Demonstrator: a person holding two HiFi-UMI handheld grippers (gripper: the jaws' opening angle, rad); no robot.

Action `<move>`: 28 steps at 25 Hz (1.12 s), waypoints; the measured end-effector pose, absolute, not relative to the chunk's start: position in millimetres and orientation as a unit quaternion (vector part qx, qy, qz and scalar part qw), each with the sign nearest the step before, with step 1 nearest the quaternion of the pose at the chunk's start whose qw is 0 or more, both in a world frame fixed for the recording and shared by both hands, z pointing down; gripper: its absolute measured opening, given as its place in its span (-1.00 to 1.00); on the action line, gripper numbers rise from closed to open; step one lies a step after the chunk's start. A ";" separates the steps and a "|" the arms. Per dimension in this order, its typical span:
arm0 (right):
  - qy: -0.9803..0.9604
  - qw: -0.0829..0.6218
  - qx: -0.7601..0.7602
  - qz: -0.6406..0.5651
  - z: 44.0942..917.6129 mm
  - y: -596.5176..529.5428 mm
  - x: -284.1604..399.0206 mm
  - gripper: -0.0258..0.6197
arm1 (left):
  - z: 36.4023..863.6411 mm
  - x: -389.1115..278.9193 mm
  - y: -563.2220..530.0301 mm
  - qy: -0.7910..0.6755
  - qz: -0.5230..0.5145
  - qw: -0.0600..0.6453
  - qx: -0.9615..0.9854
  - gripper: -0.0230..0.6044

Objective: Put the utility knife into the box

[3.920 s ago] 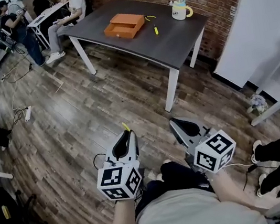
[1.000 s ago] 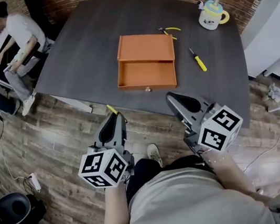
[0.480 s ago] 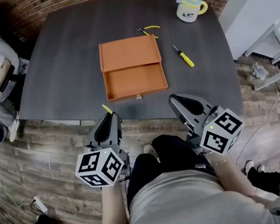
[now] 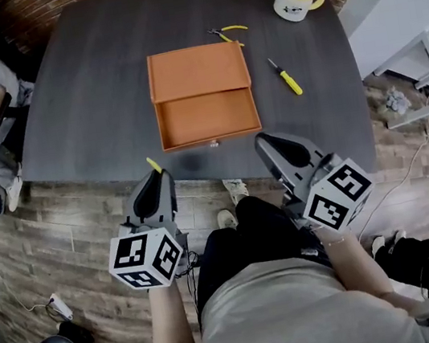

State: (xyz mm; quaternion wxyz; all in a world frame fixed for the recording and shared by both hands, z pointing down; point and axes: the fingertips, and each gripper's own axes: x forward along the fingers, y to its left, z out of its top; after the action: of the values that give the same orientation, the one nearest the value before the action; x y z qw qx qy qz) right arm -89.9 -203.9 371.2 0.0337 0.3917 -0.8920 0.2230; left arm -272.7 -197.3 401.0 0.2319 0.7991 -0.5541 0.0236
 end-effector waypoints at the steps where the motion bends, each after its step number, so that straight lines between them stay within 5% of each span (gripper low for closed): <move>1: -0.892 0.032 0.392 0.223 372.6 -208.5 -89.3 -0.90 | 400.1 -272.1 -202.8 -0.554 0.027 0.228 0.800 -0.73; 15: -0.884 -0.007 0.412 0.221 366.5 -290.6 -52.9 -0.90 | 372.1 -231.0 -289.7 -0.497 0.102 0.150 0.849 -0.73; 28: -0.881 -0.001 0.405 0.246 388.3 -325.2 -42.5 -0.90 | 420.9 -182.8 -328.8 -0.373 0.337 0.038 0.864 -0.73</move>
State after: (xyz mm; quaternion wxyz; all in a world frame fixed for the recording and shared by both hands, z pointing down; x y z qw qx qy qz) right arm -42.5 -325.2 388.3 -0.0015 0.4046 -0.8809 0.2455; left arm -182.8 -328.8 420.9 0.0381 0.8638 -0.3728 0.3369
